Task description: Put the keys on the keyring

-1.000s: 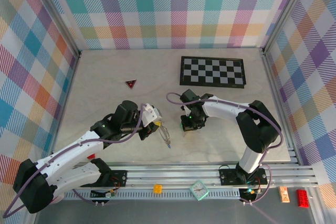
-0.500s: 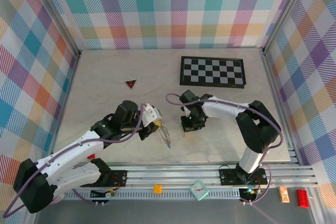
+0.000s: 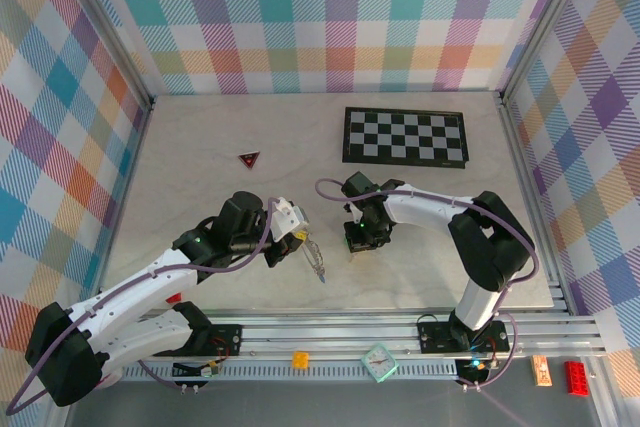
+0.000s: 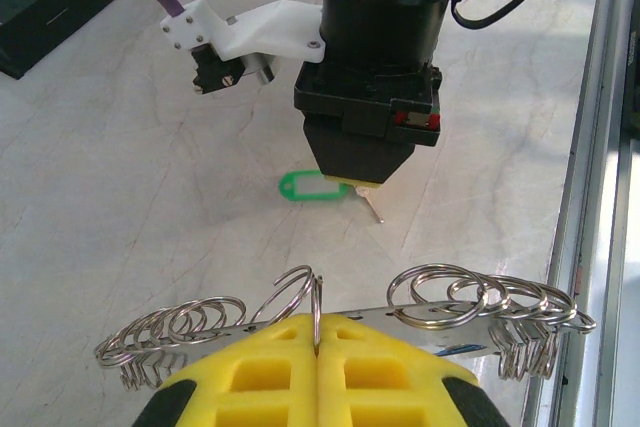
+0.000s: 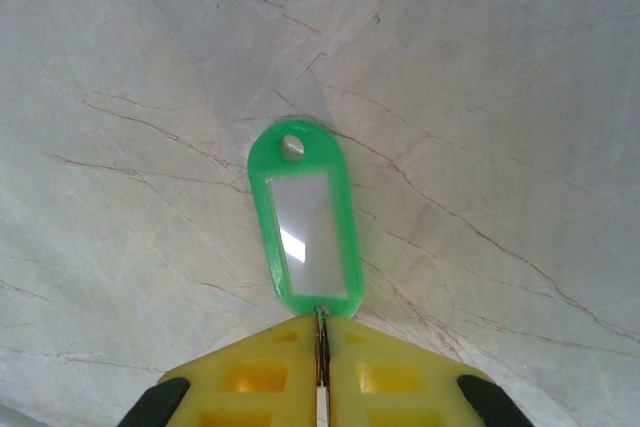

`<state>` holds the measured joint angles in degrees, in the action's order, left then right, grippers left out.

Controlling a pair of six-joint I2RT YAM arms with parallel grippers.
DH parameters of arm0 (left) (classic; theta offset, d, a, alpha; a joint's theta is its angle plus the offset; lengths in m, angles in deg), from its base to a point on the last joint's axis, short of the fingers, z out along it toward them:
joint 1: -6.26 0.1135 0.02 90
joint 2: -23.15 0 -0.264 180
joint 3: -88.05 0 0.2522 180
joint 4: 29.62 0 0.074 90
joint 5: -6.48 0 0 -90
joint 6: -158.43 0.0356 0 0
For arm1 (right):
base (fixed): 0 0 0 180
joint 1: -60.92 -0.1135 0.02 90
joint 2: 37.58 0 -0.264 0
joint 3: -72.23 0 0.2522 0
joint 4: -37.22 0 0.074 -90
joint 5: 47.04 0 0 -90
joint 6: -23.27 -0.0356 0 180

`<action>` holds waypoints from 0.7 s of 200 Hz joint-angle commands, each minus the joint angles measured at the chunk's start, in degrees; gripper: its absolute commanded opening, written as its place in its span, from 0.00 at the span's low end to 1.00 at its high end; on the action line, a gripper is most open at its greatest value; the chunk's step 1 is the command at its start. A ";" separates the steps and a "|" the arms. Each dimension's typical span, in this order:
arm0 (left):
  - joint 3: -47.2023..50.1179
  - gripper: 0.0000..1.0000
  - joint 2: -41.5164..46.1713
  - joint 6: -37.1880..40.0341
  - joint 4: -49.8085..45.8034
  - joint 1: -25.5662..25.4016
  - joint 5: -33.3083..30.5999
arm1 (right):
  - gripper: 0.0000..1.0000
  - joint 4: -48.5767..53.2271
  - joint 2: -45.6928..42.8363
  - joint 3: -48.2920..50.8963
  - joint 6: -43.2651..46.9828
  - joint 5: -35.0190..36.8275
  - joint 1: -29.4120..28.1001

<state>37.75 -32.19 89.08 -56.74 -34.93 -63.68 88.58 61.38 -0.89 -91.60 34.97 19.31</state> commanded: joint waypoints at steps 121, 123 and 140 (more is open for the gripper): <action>0.24 0.00 0.04 0.67 1.17 -0.29 0.64 | 0.12 1.77 1.59 -0.85 0.31 -0.08 -0.41; 0.21 0.00 -0.02 0.64 1.15 -0.29 0.64 | 0.12 1.77 1.59 -0.85 0.35 -0.09 -0.41; 0.24 0.00 0.05 0.63 1.15 -0.24 0.64 | 0.12 1.77 1.56 -0.93 0.42 -0.09 -0.38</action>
<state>37.75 -32.19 89.08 -56.72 -34.93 -63.68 89.00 62.19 -0.89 -91.57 34.99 19.22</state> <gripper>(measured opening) 0.045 0.120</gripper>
